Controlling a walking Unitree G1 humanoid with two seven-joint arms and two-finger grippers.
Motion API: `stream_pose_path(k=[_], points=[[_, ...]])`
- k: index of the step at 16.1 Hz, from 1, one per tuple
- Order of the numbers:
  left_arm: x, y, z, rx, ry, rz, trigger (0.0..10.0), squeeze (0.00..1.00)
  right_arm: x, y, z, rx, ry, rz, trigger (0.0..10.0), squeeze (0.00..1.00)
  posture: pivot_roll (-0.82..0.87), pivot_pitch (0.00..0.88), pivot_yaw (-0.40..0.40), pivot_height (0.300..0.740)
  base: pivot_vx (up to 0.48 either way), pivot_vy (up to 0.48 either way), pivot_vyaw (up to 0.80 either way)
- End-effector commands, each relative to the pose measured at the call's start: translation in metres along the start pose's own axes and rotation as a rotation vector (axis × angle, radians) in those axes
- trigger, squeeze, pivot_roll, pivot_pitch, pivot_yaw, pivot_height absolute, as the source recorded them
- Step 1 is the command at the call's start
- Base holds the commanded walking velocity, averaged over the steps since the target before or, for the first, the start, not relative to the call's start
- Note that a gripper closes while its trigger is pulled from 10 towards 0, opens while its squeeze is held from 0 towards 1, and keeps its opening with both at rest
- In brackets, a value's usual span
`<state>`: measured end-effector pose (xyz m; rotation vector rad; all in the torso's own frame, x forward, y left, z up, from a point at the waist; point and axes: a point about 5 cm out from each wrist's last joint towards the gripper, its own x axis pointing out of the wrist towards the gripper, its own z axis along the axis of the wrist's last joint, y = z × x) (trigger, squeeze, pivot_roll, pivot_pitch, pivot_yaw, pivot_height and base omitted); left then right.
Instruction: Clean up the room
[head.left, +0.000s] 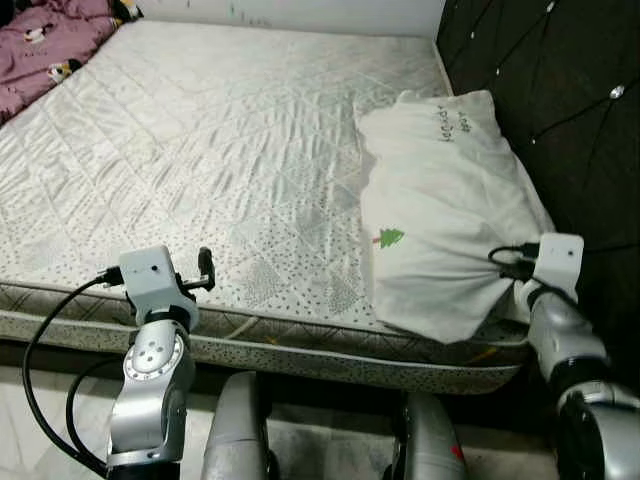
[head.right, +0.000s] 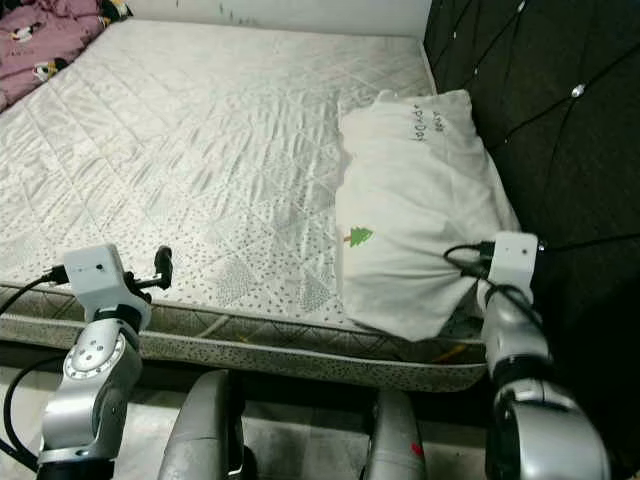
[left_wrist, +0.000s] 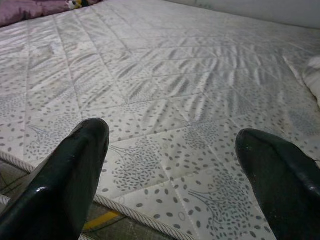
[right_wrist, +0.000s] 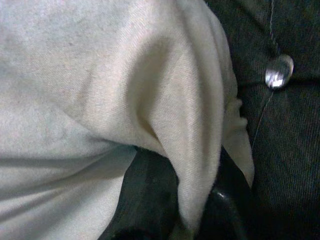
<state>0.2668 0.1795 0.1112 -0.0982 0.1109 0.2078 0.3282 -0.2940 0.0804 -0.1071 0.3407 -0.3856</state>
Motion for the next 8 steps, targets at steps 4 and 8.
stream_pose_path(k=[4,8], points=[[0.003,0.003,-0.002,-0.011,0.009,0.031,10.0,0.0,0.003,-0.007,0.013,-0.02,-0.039,-0.064,10.0,1.0,0.05,0.0,-0.003,0.587,0.0,0.0,0.0],[0.007,0.004,-0.001,-0.011,0.006,0.033,10.0,0.0,0.004,-0.021,0.034,-0.119,-0.137,-0.183,10.0,1.0,0.03,0.0,0.0,0.587,0.0,0.0,0.0]])
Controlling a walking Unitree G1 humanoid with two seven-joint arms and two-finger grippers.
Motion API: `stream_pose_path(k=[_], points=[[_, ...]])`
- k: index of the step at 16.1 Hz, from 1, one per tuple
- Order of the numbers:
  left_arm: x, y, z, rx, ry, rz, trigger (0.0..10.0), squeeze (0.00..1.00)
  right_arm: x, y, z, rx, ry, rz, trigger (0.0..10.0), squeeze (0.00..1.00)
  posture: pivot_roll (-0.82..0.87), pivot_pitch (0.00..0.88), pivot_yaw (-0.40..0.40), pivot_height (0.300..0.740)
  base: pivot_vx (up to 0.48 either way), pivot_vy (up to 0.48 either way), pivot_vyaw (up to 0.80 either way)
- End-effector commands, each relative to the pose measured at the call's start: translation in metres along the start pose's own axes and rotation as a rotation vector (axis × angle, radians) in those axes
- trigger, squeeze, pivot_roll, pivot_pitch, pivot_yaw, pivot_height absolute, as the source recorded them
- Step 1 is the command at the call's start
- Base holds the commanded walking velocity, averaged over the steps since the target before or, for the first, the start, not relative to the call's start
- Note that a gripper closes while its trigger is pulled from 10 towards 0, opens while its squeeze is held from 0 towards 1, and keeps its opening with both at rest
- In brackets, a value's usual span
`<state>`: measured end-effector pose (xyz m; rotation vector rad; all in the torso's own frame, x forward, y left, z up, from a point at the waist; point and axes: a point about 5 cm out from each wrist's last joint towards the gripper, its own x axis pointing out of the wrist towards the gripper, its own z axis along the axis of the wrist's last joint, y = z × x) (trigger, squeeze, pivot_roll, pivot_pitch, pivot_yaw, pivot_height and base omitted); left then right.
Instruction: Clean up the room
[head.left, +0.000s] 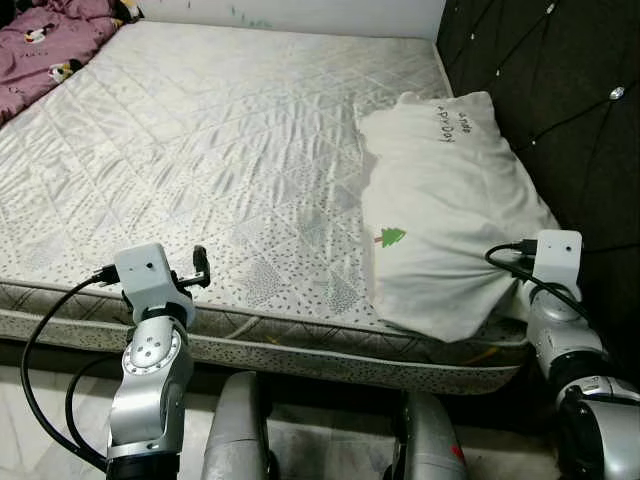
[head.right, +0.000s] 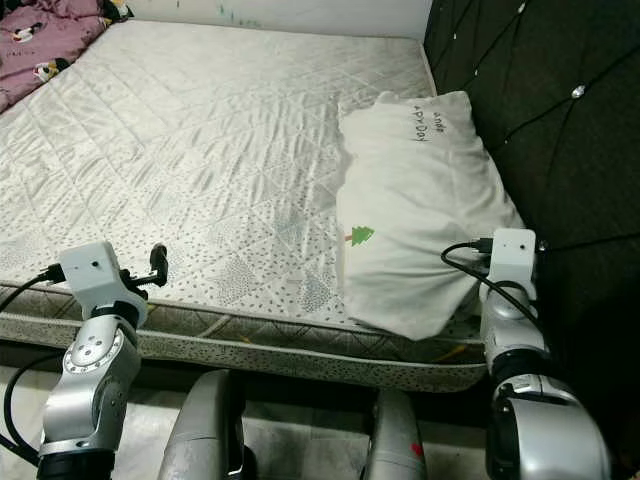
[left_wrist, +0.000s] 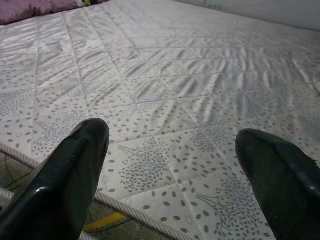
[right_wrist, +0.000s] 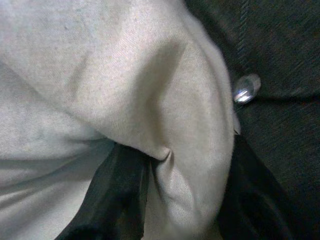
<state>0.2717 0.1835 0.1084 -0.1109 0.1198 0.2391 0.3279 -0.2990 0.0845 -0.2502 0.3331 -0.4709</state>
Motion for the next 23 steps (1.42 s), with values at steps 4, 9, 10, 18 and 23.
stream_pose_path(k=[4,9,10,18,23], points=[[0.0,-0.001,-0.002,-0.003,0.005,-0.008,10.0,0.0,-0.006,-0.002,0.018,-0.007,-0.14,0.07,10.0,1.0,0.01,0.0,-0.006,0.587,0.0,0.0,0.0],[-0.004,-0.001,-0.004,-0.007,0.016,-0.014,10.0,0.0,-0.04,0.019,-0.024,-0.036,-0.102,0.248,10.0,1.0,0.0,0.0,-0.004,0.587,0.0,0.0,0.0],[-0.005,-0.002,-0.006,-0.007,0.023,-0.016,10.0,0.0,-0.044,0.016,-0.019,-0.07,-0.142,0.25,10.0,1.0,0.0,0.006,-0.005,0.587,0.0,0.0,0.0],[-0.011,-0.004,-0.005,-0.015,0.018,-0.022,10.0,0.0,-0.03,0.056,0.101,0.023,-0.514,0.29,10.0,1.0,0.03,0.027,-0.01,0.587,0.0,0.0,0.0],[-0.027,0.002,-0.009,-0.018,0.039,-0.004,10.0,0.0,-0.028,0.12,0.096,0.105,-0.272,0.429,10.0,1.0,0.09,0.09,-0.037,0.587,0.0,0.0,0.0]])
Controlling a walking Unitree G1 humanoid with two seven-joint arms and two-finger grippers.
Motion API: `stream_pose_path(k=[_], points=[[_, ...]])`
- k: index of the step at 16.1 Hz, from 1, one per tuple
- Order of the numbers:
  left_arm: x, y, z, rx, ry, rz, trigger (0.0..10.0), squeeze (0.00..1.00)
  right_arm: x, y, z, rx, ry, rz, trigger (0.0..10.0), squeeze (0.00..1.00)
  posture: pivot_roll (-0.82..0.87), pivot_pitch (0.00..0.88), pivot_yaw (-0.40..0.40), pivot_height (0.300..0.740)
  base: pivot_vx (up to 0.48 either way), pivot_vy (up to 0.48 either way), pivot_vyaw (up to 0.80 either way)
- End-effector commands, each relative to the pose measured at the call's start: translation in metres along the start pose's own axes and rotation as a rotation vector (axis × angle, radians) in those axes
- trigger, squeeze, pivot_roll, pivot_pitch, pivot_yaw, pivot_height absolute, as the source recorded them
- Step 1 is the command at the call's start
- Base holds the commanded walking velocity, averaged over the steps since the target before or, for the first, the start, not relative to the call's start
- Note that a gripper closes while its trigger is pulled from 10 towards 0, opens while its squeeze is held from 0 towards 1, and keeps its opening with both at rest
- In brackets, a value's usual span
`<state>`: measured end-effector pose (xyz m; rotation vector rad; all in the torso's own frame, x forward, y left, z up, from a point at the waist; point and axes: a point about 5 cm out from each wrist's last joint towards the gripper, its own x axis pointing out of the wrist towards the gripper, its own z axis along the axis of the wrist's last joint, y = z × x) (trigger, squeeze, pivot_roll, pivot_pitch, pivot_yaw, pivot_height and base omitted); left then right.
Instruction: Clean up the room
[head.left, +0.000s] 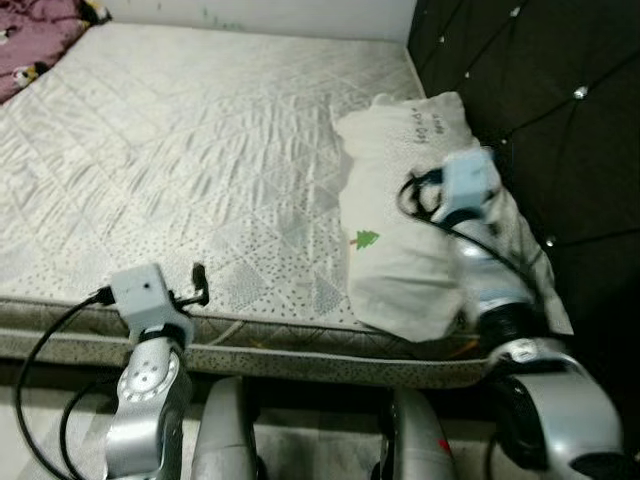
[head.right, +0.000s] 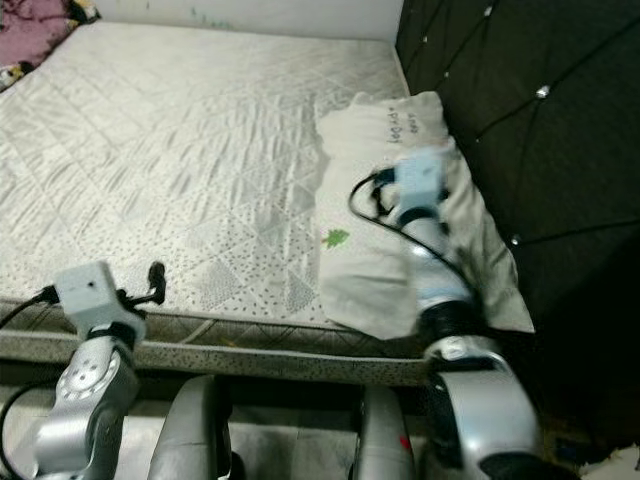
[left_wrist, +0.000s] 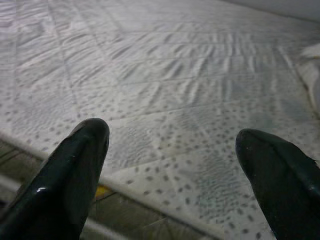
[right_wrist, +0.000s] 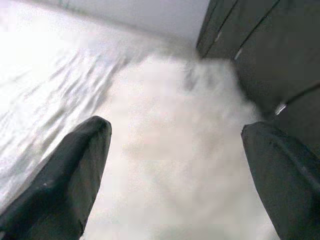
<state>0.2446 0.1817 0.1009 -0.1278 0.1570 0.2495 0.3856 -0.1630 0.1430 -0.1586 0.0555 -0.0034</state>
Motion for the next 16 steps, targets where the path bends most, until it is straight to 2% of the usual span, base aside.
stream_pose_path(k=[1,2,4,5,7,9,11,12,13,14,16], points=[[-0.003,-0.002,0.002,-0.002,0.004,-0.01,10.0,0.0,0.002,0.002,-0.011,0.076,0.11,-0.016,10.0,1.0,0.09,0.093,-0.038,0.587,0.0,0.0,0.0],[-0.005,-0.001,0.001,0.0,0.008,-0.004,10.0,0.0,0.0,0.005,-0.021,0.09,0.173,-0.01,10.0,1.0,0.1,0.103,-0.042,0.587,0.0,0.0,0.0],[-0.008,0.005,0.001,0.01,0.017,0.014,10.0,0.0,-0.015,0.012,-0.065,0.27,0.453,-0.039,10.0,1.0,0.11,0.124,-0.05,0.587,0.0,0.0,0.0],[-0.008,0.006,0.001,0.015,0.023,0.02,10.0,0.0,-0.021,0.013,-0.076,0.308,0.516,-0.053,10.0,1.0,0.11,0.123,-0.052,0.587,0.0,0.0,0.0],[-0.009,0.007,0.0,0.015,0.029,0.025,10.0,0.0,-0.023,0.014,-0.081,0.295,0.53,-0.053,10.0,1.0,0.11,0.125,-0.048,0.587,0.0,0.0,0.0],[-0.007,0.003,-0.002,0.019,0.047,0.01,10.0,0.0,-0.024,0.013,-0.083,0.356,0.556,-0.084,10.0,1.0,0.1,0.109,-0.04,0.587,0.0,0.0,0.0],[-0.001,0.002,0.005,0.019,0.018,0.006,10.0,0.0,-0.01,0.014,-0.056,0.331,0.398,-0.036,10.0,1.0,0.1,0.087,-0.036,0.587,0.0,0.0,0.0],[0.005,0.001,0.01,0.017,-0.007,0.006,10.0,0.0,0.001,0.016,-0.028,0.363,0.242,0.018,10.0,1.0,0.09,0.065,-0.032,0.587,0.0,0.0,0.0],[0.006,0.0,0.013,0.014,-0.022,0.006,10.0,0.0,0.005,0.016,-0.013,0.336,0.142,0.053,10.0,1.0,0.09,0.059,-0.031,0.587,0.0,0.0,0.0],[0.01,-0.001,0.016,0.01,-0.039,0.007,10.0,0.0,0.006,0.017,0.0,0.299,0.052,0.073,10.0,1.0,0.08,0.027,-0.028,0.587,0.0,0.0,0.0],[0.014,-0.004,0.021,0.009,-0.069,0.001,10.0,0.0,0.001,0.02,0.012,0.284,-0.079,0.117,10.0,1.0,0.07,0.0,-0.021,0.587,0.0,0.0,0.0]])
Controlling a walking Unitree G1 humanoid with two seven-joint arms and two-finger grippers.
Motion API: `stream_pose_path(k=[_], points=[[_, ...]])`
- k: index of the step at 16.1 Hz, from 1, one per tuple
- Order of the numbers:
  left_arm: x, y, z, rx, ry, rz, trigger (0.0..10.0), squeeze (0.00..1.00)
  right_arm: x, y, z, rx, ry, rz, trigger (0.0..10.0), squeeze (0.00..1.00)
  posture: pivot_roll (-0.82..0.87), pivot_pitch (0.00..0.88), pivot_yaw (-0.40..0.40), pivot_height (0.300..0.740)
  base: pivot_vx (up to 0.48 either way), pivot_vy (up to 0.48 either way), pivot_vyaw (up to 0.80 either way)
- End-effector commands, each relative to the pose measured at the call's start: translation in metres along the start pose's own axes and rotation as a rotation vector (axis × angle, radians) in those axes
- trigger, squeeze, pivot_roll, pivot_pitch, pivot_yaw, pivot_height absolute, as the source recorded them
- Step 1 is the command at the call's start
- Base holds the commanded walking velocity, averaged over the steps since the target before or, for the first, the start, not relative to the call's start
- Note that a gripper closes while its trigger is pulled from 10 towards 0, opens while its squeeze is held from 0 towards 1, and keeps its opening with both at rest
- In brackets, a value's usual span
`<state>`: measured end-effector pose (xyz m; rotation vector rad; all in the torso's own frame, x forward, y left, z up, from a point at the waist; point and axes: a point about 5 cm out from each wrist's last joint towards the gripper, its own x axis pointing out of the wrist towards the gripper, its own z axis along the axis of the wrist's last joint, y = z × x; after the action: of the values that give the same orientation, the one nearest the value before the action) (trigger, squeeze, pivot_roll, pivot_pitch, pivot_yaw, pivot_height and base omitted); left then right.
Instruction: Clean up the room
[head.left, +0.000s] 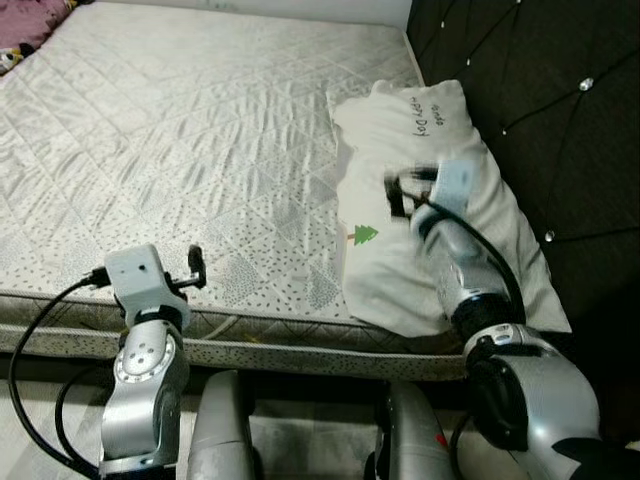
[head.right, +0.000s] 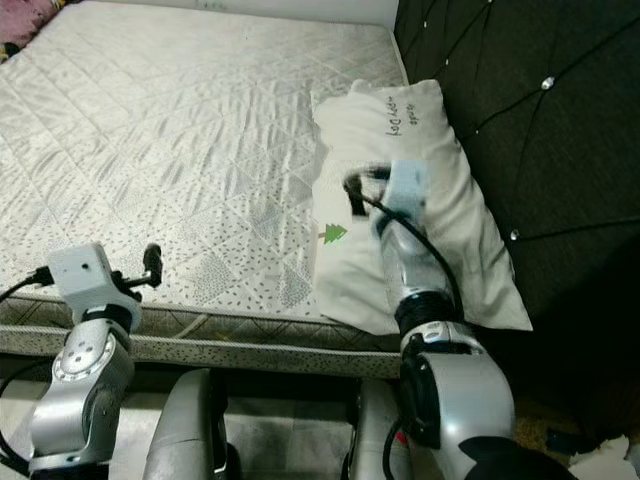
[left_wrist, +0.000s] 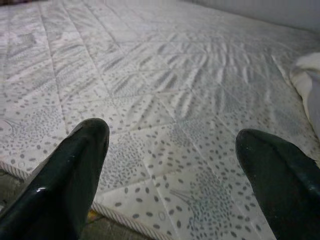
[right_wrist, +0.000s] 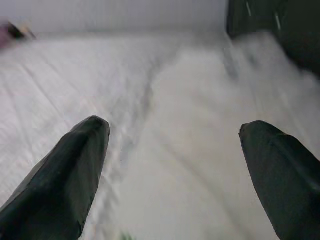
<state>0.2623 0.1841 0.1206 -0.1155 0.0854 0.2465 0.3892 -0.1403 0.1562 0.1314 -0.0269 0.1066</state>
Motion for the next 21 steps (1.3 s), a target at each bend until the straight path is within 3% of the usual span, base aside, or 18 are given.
stream_pose_path(k=[1,4,5,6,10,13,19,21], points=[[0.002,-0.001,0.0,0.011,-0.009,0.004,10.0,0.0,-0.004,0.001,-0.004,-0.01,-0.007,0.021,10.0,1.0,0.06,0.0,-0.017,0.587,0.0,0.0,0.0],[0.018,-0.006,0.01,0.008,-0.062,-0.009,10.0,0.0,-0.021,0.019,-0.02,-0.022,-0.058,0.096,10.0,1.0,0.03,0.0,0.023,0.587,0.0,0.0,0.0],[0.021,-0.008,0.014,0.007,-0.077,-0.016,10.0,0.0,-0.024,0.02,-0.02,-0.027,-0.066,0.097,10.0,0.41,0.02,0.0,0.028,0.587,0.0,0.0,0.0],[0.029,-0.011,0.017,0.004,-0.092,-0.025,10.0,0.0,-0.026,0.021,-0.019,-0.03,-0.084,0.093,10.0,0.0,0.01,0.0,0.041,0.587,0.0,0.0,0.0],[0.04,-0.022,0.035,-0.015,-0.166,-0.042,10.0,0.0,-0.023,0.028,0.002,-0.031,-0.162,0.105,10.0,0.0,0.0,0.0,0.055,0.626,0.0,0.0,0.0],[0.035,-0.025,0.031,-0.012,-0.163,-0.059,10.0,0.0,-0.024,0.025,0.004,-0.017,-0.159,0.08,10.0,0.0,-0.01,0.0,0.048,0.666,0.0,0.0,0.0],[0.032,-0.01,0.01,0.004,-0.106,-0.002,10.0,0.0,-0.037,0.028,-0.02,-0.012,-0.074,0.091,10.0,0.0,0.01,0.0,0.011,0.74,0.0,0.0,0.0],[0.029,-0.013,0.004,0.028,-0.093,-0.015,10.0,0.0,-0.043,0.026,-0.029,-0.019,-0.04,0.079,10.0,0.0,0.02,0.0,0.009,0.74,0.0,0.0,0.0]])
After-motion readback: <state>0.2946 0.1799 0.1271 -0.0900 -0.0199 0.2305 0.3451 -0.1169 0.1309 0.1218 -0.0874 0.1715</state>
